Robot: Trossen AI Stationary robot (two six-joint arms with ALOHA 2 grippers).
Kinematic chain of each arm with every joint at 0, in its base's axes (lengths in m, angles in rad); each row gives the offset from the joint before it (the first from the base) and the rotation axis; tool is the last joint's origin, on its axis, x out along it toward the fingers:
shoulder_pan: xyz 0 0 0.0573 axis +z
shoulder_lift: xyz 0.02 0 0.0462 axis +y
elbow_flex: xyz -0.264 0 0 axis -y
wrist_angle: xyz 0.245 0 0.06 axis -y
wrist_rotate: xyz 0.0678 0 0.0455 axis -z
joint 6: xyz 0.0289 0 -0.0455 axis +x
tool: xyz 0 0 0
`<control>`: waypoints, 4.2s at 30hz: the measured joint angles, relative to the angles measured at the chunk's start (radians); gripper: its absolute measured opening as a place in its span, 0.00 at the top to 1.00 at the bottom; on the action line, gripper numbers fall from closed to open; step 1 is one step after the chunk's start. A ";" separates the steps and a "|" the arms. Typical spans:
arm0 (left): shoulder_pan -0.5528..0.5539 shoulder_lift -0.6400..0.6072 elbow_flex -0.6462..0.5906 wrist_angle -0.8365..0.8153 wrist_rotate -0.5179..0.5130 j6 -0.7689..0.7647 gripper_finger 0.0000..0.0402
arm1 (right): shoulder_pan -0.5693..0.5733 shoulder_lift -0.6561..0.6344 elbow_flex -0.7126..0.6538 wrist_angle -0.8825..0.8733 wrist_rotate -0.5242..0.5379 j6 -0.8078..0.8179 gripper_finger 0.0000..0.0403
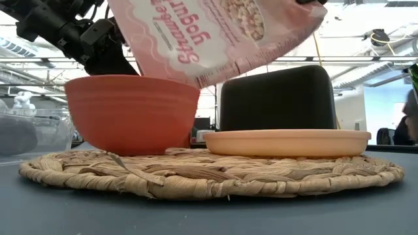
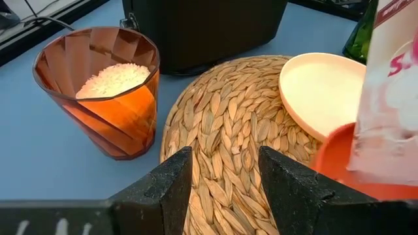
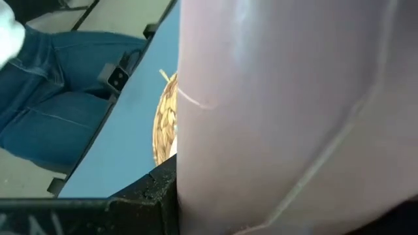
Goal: Arrange a breakfast setting
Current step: Pour the cereal from the cereal box into the orange bowl
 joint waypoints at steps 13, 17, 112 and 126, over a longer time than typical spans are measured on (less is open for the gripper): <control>0.000 -0.002 0.000 -0.019 0.003 0.000 0.55 | 0.000 0.047 0.064 -0.044 -0.002 0.009 0.52; 0.000 -0.039 -0.001 -0.096 0.045 -0.026 0.55 | 0.000 0.049 0.064 -0.054 -0.001 0.009 0.52; -0.239 -0.085 0.003 0.124 0.200 0.014 1.00 | 0.001 0.018 0.061 0.062 0.000 0.088 0.52; -0.249 -0.082 -0.002 0.160 0.174 0.051 1.00 | 0.000 0.014 0.039 0.076 -0.002 0.066 0.52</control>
